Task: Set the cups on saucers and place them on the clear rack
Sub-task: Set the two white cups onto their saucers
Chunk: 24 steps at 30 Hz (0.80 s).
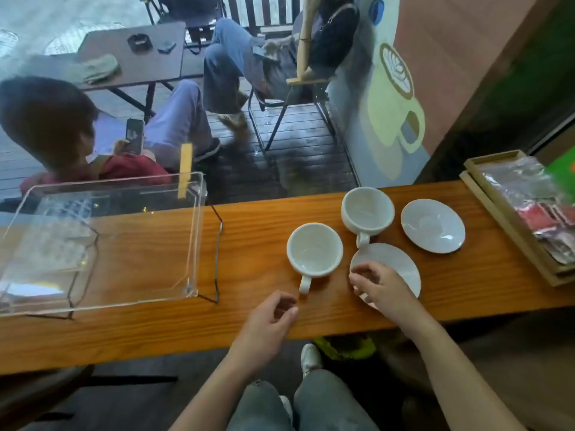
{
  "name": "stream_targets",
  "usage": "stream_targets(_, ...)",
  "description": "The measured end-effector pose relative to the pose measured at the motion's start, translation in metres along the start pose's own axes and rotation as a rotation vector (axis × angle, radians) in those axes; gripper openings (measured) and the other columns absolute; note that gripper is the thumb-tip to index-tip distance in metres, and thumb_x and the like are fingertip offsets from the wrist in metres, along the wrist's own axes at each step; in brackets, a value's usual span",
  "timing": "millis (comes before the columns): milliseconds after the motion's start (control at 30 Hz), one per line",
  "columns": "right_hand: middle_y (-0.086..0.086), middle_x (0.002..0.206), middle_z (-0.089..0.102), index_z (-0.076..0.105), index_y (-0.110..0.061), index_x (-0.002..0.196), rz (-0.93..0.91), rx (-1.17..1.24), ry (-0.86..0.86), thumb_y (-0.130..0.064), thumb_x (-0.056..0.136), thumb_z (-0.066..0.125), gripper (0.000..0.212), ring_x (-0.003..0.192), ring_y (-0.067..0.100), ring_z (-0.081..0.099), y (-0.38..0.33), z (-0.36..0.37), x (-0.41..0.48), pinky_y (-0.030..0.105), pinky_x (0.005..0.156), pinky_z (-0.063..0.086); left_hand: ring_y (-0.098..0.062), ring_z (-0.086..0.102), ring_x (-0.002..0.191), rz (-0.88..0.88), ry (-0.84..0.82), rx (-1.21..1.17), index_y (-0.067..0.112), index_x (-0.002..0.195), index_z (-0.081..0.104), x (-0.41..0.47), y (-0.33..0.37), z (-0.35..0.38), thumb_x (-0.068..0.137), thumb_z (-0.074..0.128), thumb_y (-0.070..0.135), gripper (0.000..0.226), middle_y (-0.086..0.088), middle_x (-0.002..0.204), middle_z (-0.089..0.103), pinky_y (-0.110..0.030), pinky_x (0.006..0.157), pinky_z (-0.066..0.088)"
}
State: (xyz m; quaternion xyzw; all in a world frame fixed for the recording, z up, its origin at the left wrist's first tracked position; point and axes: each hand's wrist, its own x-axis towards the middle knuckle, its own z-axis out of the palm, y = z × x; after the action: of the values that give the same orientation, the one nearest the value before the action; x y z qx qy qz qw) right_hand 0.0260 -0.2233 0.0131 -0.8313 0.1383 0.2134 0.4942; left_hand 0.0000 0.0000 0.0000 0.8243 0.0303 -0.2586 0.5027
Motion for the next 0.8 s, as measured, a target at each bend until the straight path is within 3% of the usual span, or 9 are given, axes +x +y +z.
stream_targets(133, 0.006, 0.09, 0.066, 0.059, -0.012, 0.11, 0.115, 0.224, 0.125, -0.023, 0.093, 0.054, 0.021, 0.079, 0.017, 0.064, -0.001, -0.013, 0.033, 0.026, 0.063, 0.051, 0.005, 0.05, 0.083, -0.192, 0.199, -0.114, 0.034, 0.095, 0.05, 0.032, 0.016, 0.014, 0.088, 0.056, 0.031, 0.009, 0.017, 0.092, 0.055, -0.014, 0.061, 0.039)
stream_targets(300, 0.009, 0.089, 0.067, 0.046, -0.018, 0.114, 0.271, 0.448, 0.206, -0.028, 0.091, 0.058, 0.028, 0.071, 0.019, 0.067, 0.005, -0.014, 0.058, 0.025, 0.051, 0.05, -0.005, 0.053, 0.083, -0.488, 0.129, -0.364, 0.022, 0.108, 0.05, 0.055, 0.021, 0.027, 0.088, 0.057, 0.029, 0.022, 0.009, 0.094, 0.057, -0.022, 0.06, 0.039)
stream_targets(467, 0.013, 0.087, 0.067, 0.054, -0.012, 0.11, 0.329, 0.575, 0.096, -0.026, 0.091, 0.059, 0.025, 0.069, 0.023, 0.067, 0.006, -0.015, 0.067, 0.03, 0.053, 0.053, -0.011, 0.058, 0.088, -0.551, 0.143, -0.48, 0.02, 0.096, 0.059, 0.06, 0.023, 0.036, 0.089, 0.055, 0.028, 0.011, 0.007, 0.095, 0.061, -0.025, 0.063, 0.05)
stream_targets(667, 0.014, 0.089, 0.067, 0.058, -0.019, 0.104, 0.355, 0.745, -0.029, -0.028, 0.092, 0.057, 0.015, 0.072, 0.023, 0.065, 0.004, -0.008, 0.069, 0.03, 0.054, 0.053, -0.012, 0.058, 0.089, -0.542, 0.129, -0.45, 0.021, 0.094, 0.062, 0.063, 0.019, 0.044, 0.093, 0.045, 0.034, 0.022, 0.006, 0.095, 0.064, -0.026, 0.067, 0.047)
stream_targets(800, 0.013, 0.089, 0.062, 0.059, -0.012, 0.093, 0.356, 0.749, 0.033, -0.034, 0.095, 0.048, 0.025, 0.078, 0.023, 0.061, 0.003, -0.01, 0.072, 0.03, 0.055, 0.053, -0.022, 0.059, 0.093, -0.516, 0.198, -0.415, 0.013, 0.087, 0.063, 0.062, 0.019, 0.051, 0.094, 0.041, 0.039, 0.035, -0.004, 0.095, 0.066, -0.041, 0.088, 0.049)
